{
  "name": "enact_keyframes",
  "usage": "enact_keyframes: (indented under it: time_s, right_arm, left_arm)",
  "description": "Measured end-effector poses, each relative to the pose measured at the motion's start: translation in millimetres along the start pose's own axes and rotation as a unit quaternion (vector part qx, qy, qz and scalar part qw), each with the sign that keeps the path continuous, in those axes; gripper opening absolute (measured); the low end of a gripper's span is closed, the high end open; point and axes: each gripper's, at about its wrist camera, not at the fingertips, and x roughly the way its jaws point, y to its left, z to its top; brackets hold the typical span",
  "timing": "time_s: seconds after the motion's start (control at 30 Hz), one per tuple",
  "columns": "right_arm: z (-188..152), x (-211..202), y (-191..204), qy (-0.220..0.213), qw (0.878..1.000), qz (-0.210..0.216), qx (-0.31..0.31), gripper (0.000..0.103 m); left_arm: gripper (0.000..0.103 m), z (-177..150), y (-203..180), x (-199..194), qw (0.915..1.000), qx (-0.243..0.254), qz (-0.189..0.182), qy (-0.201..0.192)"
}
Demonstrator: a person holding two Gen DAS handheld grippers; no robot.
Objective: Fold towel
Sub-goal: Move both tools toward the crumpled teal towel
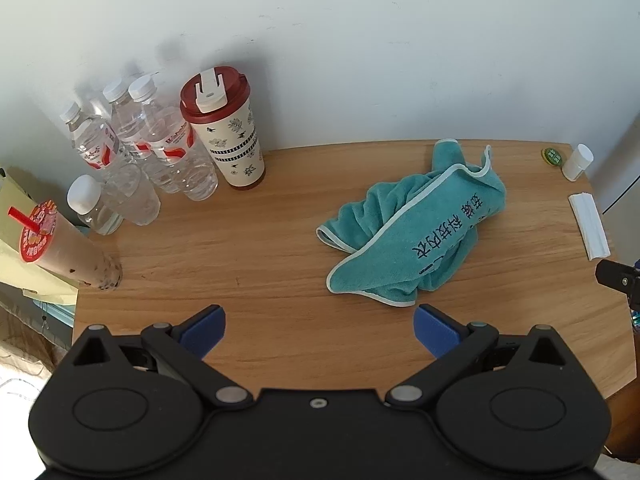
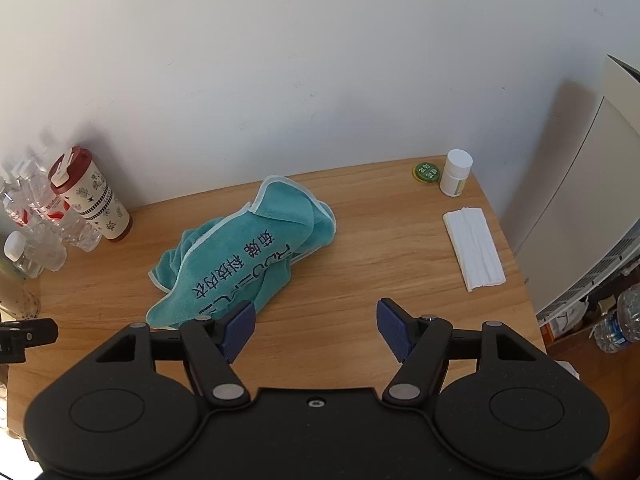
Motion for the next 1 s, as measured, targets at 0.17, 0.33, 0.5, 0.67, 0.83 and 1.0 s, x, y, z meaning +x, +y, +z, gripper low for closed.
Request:
enact_keyframes:
  time_s: [0.17,0.33,0.5,0.67,0.83,1.0]
  right_arm:
    - [0.4,1.7,0.4,0.002,1.000,0.001,0.002,0.072]
    - [-3.7,0.8,3.5,0.001,1.000,-0.002,0.000,0.072]
    - [-8.5,3.1,0.6,0.006,1.000,-0.007,0.008,0.072]
    - [-12.5,4.1,-0.3,0.010,1.000,-0.012,0.007,0.072]
    - [-14.9,1.6,0.7,0.005,1.000,-0.015,0.004,0.072]
    - [-14.9,2.4,-0.5,0.003,1.000,-0.018,0.005,0.072]
  left_arm:
    - [0.103,-0.4,-1.1,1.7,1.0000,0.005,0.001,0.001]
    - [0.103,-2.2,-0.9,2.7,1.0000,0.008,0.003,0.003]
    - [0.102,-5.5,0.8,4.9,0.9999,0.007,0.000,0.008]
    - [0.102,-8.6,1.8,6.2,0.9999,0.007,0.001,0.013]
    - [0.102,-11.9,3.8,7.0,0.9998,0.005,-0.001,0.017]
    - [0.103,-13.6,5.3,11.5,0.9998,0.007,0.000,0.019]
